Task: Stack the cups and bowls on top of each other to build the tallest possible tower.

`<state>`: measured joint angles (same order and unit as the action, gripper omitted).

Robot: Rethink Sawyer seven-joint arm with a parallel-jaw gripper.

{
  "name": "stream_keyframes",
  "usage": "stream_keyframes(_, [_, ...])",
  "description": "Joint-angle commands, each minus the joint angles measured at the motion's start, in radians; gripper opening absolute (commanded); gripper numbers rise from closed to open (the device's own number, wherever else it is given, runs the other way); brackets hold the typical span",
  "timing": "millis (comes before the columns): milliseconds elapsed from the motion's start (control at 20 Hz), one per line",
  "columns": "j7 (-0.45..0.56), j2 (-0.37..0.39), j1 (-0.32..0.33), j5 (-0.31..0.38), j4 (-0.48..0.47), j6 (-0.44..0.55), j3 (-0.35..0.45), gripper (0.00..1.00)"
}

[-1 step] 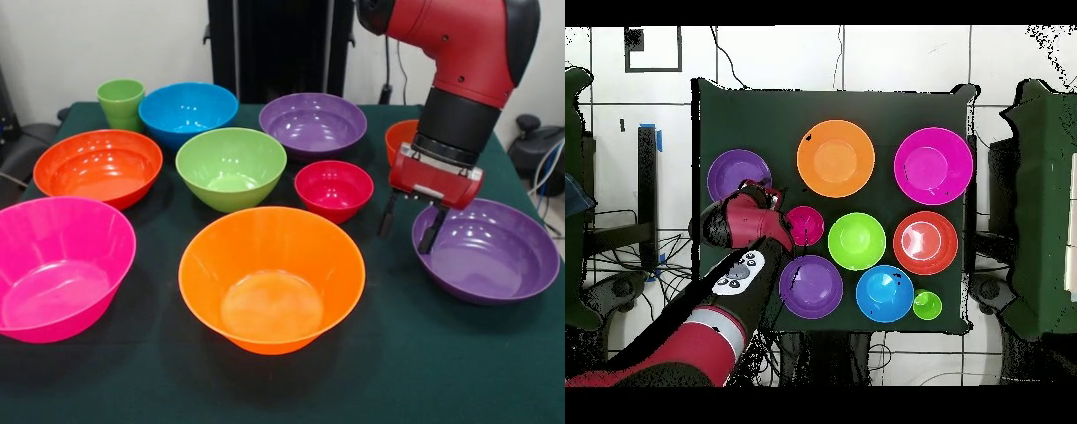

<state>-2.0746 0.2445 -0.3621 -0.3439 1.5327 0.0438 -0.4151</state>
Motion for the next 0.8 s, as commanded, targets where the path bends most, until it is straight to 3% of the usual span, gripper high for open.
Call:
stream_keyframes(50, [-0.160,-0.027,0.002,-0.028,-0.059,-0.006,0.153,1.00])
stream_keyframes(500, [-0.135,0.006,0.034,0.005,-0.032,-0.002,0.201,1.00])
stream_keyframes(800, [-0.127,-0.021,0.060,0.022,-0.041,-0.039,0.245,1.00])
